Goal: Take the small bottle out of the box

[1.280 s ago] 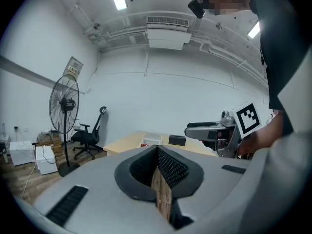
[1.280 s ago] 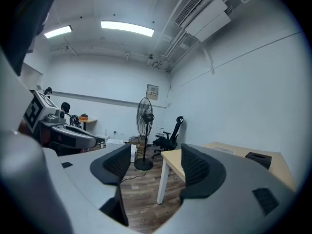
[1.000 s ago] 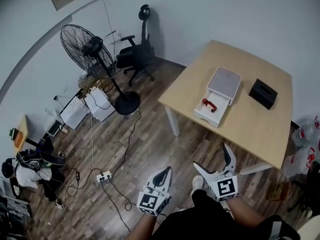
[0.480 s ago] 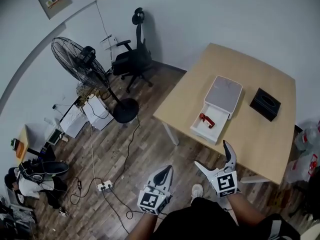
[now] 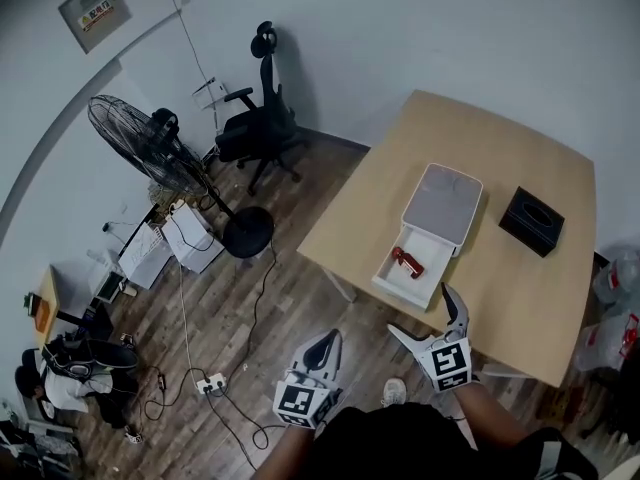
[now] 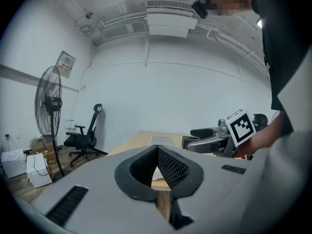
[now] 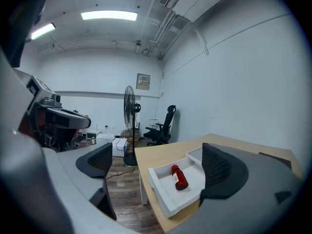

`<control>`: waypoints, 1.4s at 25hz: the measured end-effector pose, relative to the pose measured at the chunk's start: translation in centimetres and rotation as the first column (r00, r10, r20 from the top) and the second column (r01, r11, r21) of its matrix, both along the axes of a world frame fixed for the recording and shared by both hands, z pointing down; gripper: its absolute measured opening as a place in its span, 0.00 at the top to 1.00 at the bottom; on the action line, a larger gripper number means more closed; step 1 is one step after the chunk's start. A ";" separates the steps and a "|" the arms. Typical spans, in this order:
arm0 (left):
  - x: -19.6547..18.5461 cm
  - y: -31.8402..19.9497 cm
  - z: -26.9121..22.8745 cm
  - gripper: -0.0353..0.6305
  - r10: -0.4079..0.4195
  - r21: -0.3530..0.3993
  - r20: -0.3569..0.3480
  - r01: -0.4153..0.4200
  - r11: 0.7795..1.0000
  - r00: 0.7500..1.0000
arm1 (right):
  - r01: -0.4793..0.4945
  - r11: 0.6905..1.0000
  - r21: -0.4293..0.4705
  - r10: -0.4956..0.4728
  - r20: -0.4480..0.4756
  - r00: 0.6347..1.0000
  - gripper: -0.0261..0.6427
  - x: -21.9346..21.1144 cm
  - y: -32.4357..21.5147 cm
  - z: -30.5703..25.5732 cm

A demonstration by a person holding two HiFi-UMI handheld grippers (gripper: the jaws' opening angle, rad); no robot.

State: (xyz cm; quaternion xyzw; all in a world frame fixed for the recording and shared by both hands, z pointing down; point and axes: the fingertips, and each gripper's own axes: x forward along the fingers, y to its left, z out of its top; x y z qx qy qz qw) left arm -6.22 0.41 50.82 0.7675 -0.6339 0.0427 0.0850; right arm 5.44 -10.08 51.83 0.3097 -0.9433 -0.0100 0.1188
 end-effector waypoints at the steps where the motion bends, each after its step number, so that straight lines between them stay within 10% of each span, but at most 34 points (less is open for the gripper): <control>1: -0.2 -0.4 0.0 0.93 0.001 -0.003 -0.003 -0.001 1.000 1.000 | -0.009 1.000 -0.002 0.009 0.002 1.000 0.12 0.0 -0.6 -0.1; 21: -6.6 -12.7 1.4 0.93 0.135 -0.006 -0.042 -0.136 0.991 0.990 | -0.114 0.987 -0.112 0.090 -0.199 0.976 0.12 -4.6 -12.4 6.2; 35: -9.2 -18.1 1.7 0.93 0.296 -0.006 -0.062 -0.297 0.955 0.953 | -0.202 0.922 -0.329 -0.033 -0.587 0.809 0.23 -4.9 -16.0 17.3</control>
